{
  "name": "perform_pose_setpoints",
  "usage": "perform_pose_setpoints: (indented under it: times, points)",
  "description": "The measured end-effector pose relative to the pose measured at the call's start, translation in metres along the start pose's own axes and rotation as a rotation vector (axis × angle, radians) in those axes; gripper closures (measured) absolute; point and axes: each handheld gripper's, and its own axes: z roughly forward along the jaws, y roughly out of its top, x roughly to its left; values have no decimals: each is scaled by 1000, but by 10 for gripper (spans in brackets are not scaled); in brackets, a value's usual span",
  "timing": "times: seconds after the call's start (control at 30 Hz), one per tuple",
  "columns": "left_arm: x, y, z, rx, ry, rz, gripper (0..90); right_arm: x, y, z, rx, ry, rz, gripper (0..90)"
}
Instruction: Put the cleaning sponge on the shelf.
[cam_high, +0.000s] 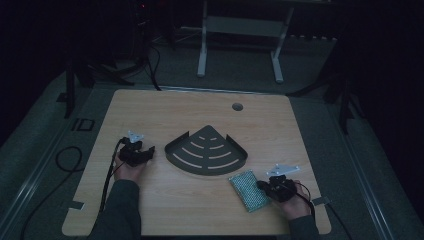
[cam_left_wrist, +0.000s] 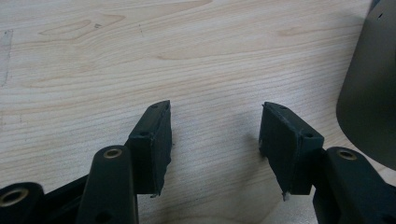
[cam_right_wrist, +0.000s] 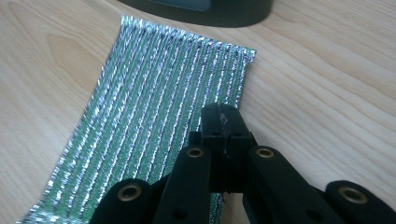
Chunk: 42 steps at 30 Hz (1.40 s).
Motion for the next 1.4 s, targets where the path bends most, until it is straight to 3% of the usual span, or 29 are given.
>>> perform_pose_setpoints:
  times: [0.5,0.63,1.0,1.13,1.23,1.4]
  points:
    - [0,0,0,0,0,0,447,-8,10,3,32,-26,-24,894]
    - [0,0,0,0,0,0,446,-9,14,2,36,-35,-25,835]
    - [0,0,0,0,0,0,444,-14,32,-1,94,-1,-55,692]
    - [0,0,0,0,-1,0,444,-17,39,1,155,30,-83,635]
    - [0,0,0,0,-2,1,438,-17,43,4,185,14,-99,577]
    - [0,0,0,1,-2,1,438,-18,46,5,202,30,-108,575]
